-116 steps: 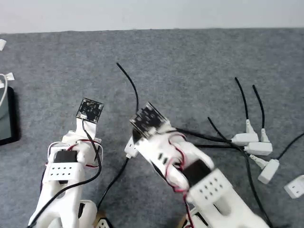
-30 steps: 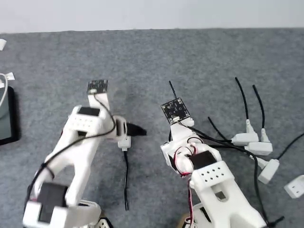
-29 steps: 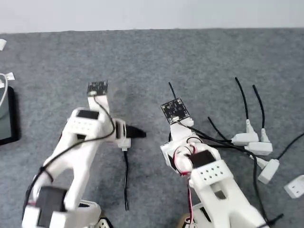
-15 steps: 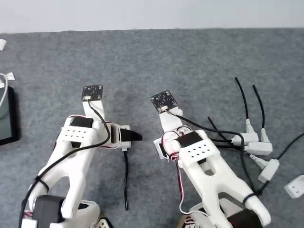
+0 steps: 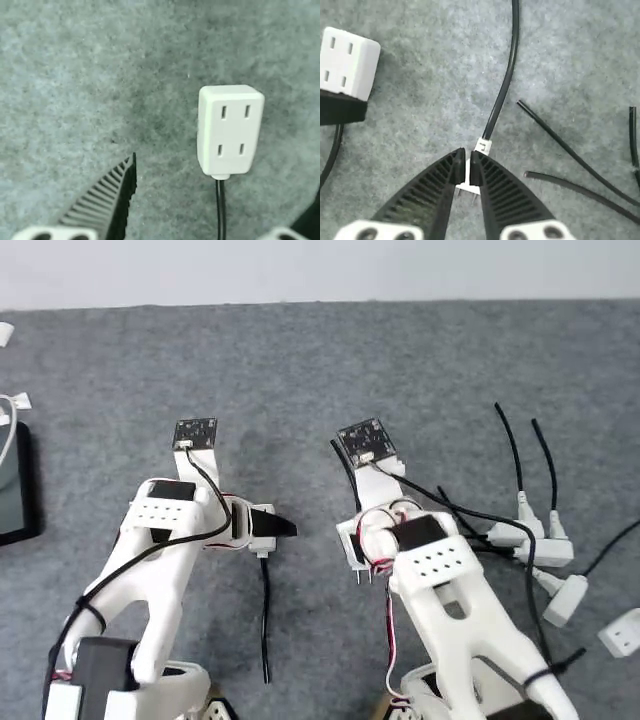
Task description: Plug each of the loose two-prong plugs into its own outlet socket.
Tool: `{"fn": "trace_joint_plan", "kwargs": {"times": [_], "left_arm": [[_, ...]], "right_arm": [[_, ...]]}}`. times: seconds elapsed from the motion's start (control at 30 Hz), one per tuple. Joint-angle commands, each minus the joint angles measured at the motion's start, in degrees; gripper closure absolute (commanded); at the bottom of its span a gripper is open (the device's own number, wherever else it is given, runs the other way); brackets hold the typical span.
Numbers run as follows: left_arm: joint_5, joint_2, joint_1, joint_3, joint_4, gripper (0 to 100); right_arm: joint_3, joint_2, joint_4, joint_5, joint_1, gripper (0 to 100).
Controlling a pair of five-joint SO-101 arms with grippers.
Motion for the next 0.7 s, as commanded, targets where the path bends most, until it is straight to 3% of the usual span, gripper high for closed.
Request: {"fn": "trace_joint_plan", "kwargs": {"times": [0.0,0.67], "left_arm": [[-0.7,-0.3,-0.5,-2.8,-1.2,50],[-0.9,-0.3,-0.6,-2.3,-2.1,50]], "right_arm": [[-0.4,-2.0,-1.0,-0.7,0.7,98.9],[-8.5,19.7,-1.7,-0.6,0.9,98.9]]}}
